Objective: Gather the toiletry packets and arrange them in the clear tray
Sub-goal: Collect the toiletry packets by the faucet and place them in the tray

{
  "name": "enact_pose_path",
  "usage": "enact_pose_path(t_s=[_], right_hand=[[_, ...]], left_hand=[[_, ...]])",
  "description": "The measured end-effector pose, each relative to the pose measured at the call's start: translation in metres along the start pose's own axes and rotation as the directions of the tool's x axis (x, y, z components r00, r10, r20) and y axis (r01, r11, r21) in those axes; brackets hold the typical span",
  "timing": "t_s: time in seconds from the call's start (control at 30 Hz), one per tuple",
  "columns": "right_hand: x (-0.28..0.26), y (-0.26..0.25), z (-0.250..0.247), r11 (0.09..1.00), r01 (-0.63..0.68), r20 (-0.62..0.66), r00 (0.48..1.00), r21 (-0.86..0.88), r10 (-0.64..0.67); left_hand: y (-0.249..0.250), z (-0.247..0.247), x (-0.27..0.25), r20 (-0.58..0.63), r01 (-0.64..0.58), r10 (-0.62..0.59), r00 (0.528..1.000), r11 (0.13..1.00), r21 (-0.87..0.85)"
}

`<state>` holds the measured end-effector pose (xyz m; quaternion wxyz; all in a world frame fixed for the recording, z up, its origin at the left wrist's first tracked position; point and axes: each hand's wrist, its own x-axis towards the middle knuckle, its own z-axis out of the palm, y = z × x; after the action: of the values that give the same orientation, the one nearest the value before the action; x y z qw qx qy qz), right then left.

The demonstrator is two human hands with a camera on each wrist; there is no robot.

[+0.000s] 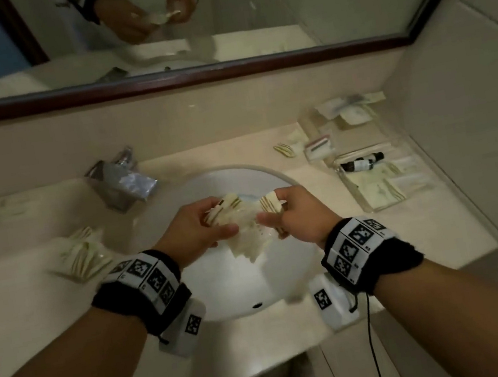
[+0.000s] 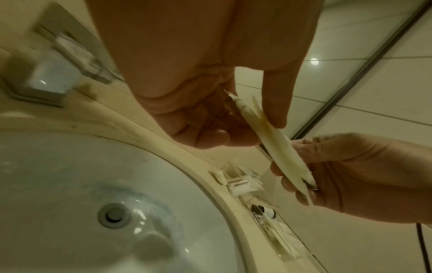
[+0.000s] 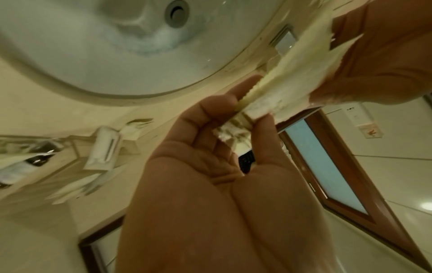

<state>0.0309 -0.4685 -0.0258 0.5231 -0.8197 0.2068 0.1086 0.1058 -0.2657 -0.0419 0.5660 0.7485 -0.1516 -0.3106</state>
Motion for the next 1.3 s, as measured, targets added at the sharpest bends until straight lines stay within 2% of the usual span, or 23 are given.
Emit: enact_pose_path(t_s=[0.23,0.4,0.6,0.8,0.97,1.1,1.17,1.3], right_hand=[[-0.022,0.065,-0.093,0.996,-0.007,-0.036,0.999,0.094,0.011],[-0.032,0.1,-0.162,0.992,-0.025,-0.051,0.998,0.12,0.031],[-0.036,0.132,-0.223,0.978,-0.074,-0.116,0.988,0.192,0.098],[-0.018,0.153,-0.26,0.958,-0.162,-0.226,0.95,0.237,0.217],[0.004,0.174,-0.295,0.95,-0.198,-0.43,0.856,0.24,0.287],[0.024,0.196,-0.321,0.944,-0.291,-0.526,0.784,0.158,0.33],[0.034,0.212,-0.33,0.939,-0.335,-0.548,0.772,0.08,0.322],[0.052,0.222,-0.337,0.915,-0.4,-0.525,0.79,-0.05,0.317]], left_hand=[[0.024,0.107,0.036,-0.003,0.013,-0.013,1.0,0.997,0.079],[0.043,0.182,0.064,-0.023,-0.023,0.025,0.999,0.996,0.09],[0.062,0.243,0.096,-0.064,-0.007,0.011,0.998,0.999,0.053],[0.068,0.266,0.136,-0.078,0.016,-0.015,0.997,1.0,0.014],[0.065,0.272,0.179,-0.042,0.092,-0.093,0.995,0.996,-0.015],[0.056,0.276,0.197,-0.02,0.136,-0.137,0.99,0.989,-0.056],[0.051,0.278,0.201,0.002,0.16,-0.16,0.987,0.986,-0.055],[0.047,0.283,0.205,0.031,0.22,-0.217,0.976,0.97,-0.104]])
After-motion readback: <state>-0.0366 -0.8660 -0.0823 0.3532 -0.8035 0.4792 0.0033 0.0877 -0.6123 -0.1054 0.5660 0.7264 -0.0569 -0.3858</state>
